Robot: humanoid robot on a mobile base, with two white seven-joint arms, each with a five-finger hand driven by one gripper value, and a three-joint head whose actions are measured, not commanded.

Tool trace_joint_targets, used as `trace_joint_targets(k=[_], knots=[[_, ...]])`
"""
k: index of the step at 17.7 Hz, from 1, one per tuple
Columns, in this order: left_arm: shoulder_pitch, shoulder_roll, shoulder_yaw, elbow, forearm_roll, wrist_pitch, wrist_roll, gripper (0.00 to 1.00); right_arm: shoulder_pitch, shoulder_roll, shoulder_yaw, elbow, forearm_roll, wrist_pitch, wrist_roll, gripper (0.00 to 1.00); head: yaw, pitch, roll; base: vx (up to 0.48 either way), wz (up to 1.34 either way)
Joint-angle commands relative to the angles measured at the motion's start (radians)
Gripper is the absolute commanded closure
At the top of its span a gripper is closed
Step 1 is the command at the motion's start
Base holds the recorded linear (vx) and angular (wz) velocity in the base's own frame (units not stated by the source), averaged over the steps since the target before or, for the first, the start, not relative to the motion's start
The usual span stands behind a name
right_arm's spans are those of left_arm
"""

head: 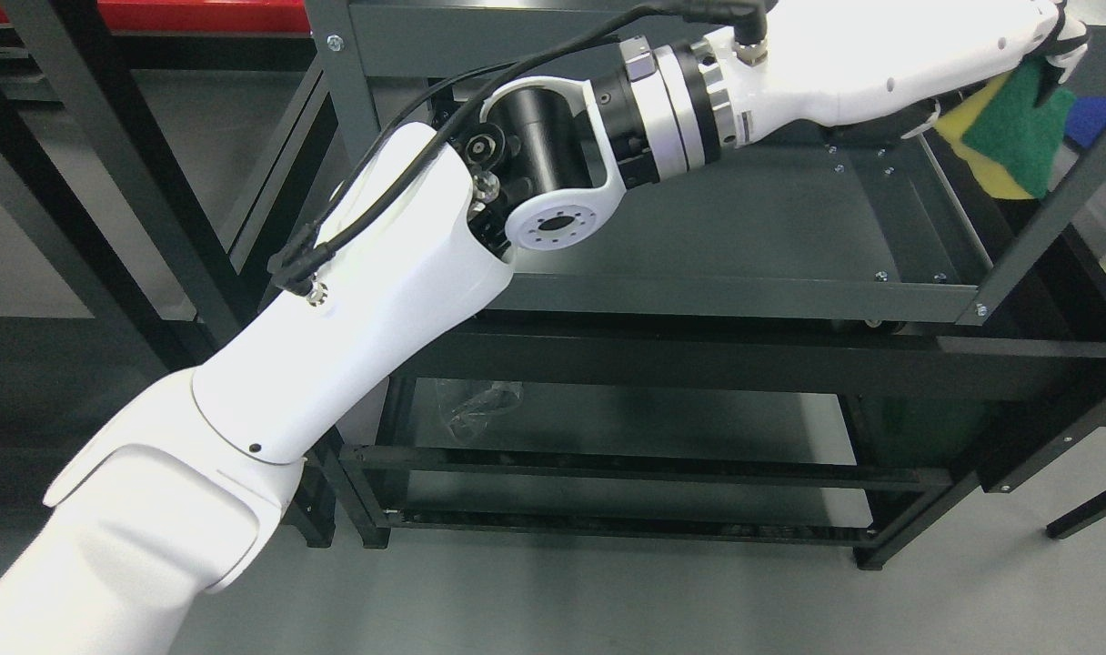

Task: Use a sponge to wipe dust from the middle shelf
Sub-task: 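Extend the left hand into the middle shelf and wipe its far end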

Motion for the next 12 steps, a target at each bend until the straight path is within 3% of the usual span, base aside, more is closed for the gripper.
trace_joint_targets(k=[1, 3, 5, 9, 12], knots=[[0.105, 0.018, 0.164, 0.057, -0.025, -0.097, -0.09, 1.0, -0.001, -0.017, 0.0, -0.017, 0.0, 0.001, 0.0, 0.0, 0.0, 0.0, 0.0, 0.0, 0.0], [0.188, 0.018, 0.245, -0.014, -0.025, -0.146, -0.182, 1.0, 0.0, -0.017, 0.0, -0.017, 0.0, 0.001, 0.0, 0.0, 0.0, 0.0, 0.0, 0.0, 0.0], [0.266, 0.018, 0.405, -0.101, -0.022, -0.214, -0.306, 1.0, -0.001, -0.017, 0.0, -0.017, 0.0, 0.001, 0.0, 0.0, 0.0, 0.0, 0.0, 0.0, 0.0], [0.288, 0.029, 0.647, -0.169, -0.016, -0.329, -0.407, 1.0, 0.0, -0.017, 0.0, -0.017, 0.0, 0.001, 0.0, 0.0, 0.0, 0.0, 0.0, 0.0, 0.0], [0.301, 0.04, 0.795, -0.18, -0.01, -0.348, -0.48, 1.0, -0.001, -0.017, 0.001, -0.017, 0.0, 0.001, 0.0, 0.0, 0.0, 0.0, 0.0, 0.0, 0.0]])
